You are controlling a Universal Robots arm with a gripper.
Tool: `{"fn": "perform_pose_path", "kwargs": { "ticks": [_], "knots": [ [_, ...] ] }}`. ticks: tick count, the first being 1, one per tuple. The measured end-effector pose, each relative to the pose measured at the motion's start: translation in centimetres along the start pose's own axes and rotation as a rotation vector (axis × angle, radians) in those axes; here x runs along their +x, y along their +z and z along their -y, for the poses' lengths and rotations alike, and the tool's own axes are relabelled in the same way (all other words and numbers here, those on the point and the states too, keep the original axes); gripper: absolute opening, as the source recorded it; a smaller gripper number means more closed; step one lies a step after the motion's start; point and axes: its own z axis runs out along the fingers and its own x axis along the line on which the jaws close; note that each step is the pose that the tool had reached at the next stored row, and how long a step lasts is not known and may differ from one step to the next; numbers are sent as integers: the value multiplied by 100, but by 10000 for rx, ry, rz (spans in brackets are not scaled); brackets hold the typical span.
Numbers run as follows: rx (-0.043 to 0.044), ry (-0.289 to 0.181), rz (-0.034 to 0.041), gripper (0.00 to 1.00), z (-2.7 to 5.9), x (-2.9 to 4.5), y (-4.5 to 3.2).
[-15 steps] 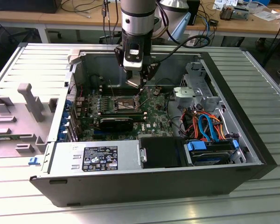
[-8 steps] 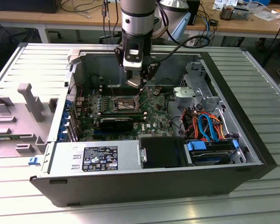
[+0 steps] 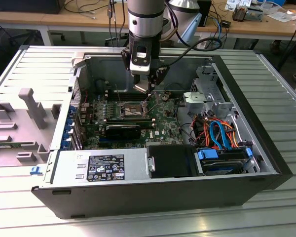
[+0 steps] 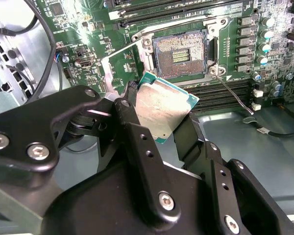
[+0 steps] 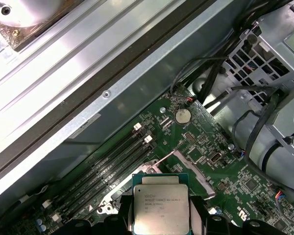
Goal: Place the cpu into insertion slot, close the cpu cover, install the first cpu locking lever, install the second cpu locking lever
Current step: 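Place the cpu into insertion slot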
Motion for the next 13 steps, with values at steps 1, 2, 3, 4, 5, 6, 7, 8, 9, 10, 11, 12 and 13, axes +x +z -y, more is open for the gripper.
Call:
{"fn": "perform_pose_path", "kwargs": {
  "ticks": [1,2,3,4,5,6,7,8,9,10,11,12,13],
  "knots": [
    [0,5,0,55,0,0,0],
    [0,12,0,55,0,0,0],
    [0,17,1,55,0,0,0],
    [0,23,2,55,0,0,0],
    [-1,29,2,55,0,0,0],
    [-1,35,3,55,0,0,1],
    [-1,44,4,55,0,0,1],
    [-1,50,4,55,0,0,1],
    [-1,59,5,55,0,0,1],
    [-2,65,6,55,0,0,1],
    [-1,74,7,55,0,0,1],
    [-2,84,8,55,0,0,1],
    [-2,91,8,55,0,0,2]
  ]
}}
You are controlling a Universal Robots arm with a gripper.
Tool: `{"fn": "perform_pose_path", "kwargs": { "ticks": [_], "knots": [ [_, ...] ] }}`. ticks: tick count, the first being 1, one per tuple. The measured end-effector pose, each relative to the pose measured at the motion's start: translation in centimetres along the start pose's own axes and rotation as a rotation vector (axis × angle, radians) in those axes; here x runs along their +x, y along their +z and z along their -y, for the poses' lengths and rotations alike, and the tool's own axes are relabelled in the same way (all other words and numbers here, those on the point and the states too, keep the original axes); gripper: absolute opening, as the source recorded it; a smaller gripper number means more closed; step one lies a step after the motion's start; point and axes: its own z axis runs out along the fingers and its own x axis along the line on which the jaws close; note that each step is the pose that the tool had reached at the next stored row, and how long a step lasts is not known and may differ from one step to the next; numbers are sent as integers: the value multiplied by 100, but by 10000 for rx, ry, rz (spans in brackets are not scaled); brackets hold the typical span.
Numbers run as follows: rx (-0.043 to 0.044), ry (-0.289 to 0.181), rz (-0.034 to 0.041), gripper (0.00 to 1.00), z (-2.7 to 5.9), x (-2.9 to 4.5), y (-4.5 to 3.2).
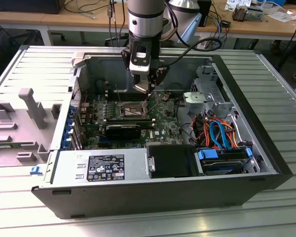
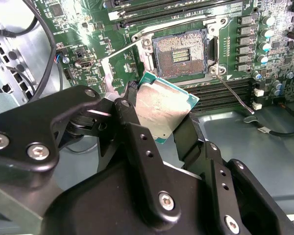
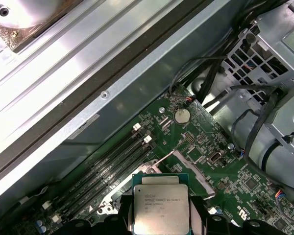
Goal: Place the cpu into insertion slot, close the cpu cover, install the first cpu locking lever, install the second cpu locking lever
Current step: 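Place the cpu into insertion slot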
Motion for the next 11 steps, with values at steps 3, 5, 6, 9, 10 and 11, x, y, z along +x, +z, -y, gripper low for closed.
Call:
{"fn": "perform_pose_path", "kwargs": {
  "ticks": [3,5,6,9,10,11],
  "knots": [
    [0,21,2,55,0,0,0],
    [0,34,3,55,0,0,0],
    [-1,44,4,55,0,0,0],
    [0,64,6,55,0,0,0],
    [-1,70,6,55,0,0,1],
    [-1,76,7,55,0,0,1]
  ]
}}
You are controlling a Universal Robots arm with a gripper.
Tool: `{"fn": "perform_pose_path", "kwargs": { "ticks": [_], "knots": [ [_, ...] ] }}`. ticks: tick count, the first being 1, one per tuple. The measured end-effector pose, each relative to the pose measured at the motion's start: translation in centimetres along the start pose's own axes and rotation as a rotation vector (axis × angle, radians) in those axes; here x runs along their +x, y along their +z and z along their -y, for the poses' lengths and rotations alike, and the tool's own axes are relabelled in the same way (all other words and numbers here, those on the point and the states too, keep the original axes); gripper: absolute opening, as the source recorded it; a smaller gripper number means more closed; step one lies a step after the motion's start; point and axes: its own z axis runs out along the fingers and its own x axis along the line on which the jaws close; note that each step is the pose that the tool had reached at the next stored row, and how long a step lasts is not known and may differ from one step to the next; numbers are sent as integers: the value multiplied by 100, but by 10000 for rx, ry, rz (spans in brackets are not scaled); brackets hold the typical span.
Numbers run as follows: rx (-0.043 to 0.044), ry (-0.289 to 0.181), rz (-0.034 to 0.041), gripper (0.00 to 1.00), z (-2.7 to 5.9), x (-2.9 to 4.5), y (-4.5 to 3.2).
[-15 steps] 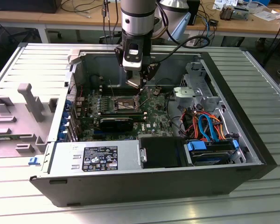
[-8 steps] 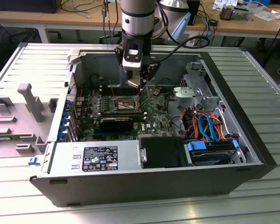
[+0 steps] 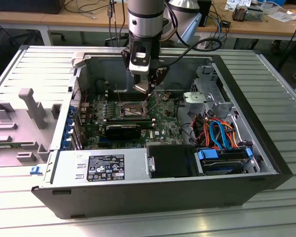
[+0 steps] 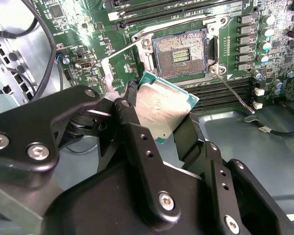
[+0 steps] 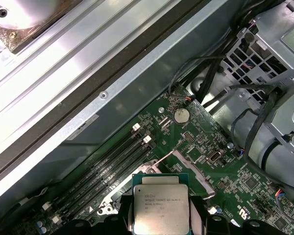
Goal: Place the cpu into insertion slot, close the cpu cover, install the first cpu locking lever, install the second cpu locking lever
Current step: 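Place the cpu into insertion slot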
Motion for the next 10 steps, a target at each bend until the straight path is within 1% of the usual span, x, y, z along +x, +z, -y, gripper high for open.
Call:
{"fn": "perform_pose_path", "kwargs": {
  "ticks": [10],
  "knots": [
    [-2,78,7,55,0,0,2]
  ]
}}
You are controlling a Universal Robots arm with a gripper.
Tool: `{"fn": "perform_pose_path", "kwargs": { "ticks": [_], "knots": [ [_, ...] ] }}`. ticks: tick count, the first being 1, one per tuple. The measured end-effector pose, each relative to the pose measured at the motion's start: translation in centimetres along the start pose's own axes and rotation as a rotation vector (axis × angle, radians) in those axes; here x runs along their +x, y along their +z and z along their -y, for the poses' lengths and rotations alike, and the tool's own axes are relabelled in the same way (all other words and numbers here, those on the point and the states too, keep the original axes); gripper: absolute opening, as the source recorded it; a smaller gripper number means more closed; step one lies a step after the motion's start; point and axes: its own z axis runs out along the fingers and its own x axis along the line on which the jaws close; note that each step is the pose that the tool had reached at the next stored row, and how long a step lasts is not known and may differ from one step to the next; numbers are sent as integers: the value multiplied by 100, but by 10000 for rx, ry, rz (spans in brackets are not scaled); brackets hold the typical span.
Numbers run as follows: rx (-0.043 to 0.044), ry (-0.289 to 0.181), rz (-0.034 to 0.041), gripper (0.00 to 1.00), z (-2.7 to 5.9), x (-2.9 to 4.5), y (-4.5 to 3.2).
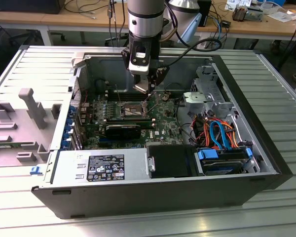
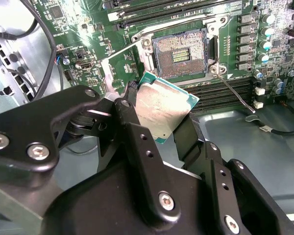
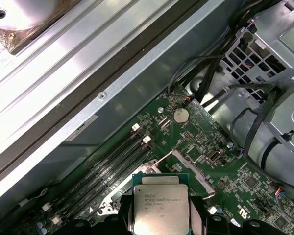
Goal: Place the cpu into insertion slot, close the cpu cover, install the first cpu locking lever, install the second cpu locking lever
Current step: 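Place the cpu into insertion slot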
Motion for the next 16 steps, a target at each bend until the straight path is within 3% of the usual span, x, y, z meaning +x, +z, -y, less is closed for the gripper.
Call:
{"fn": "perform_pose_path", "kwargs": {
  "ticks": [16],
  "knots": [
    [-2,119,11,55,0,0,2]
  ]
}}
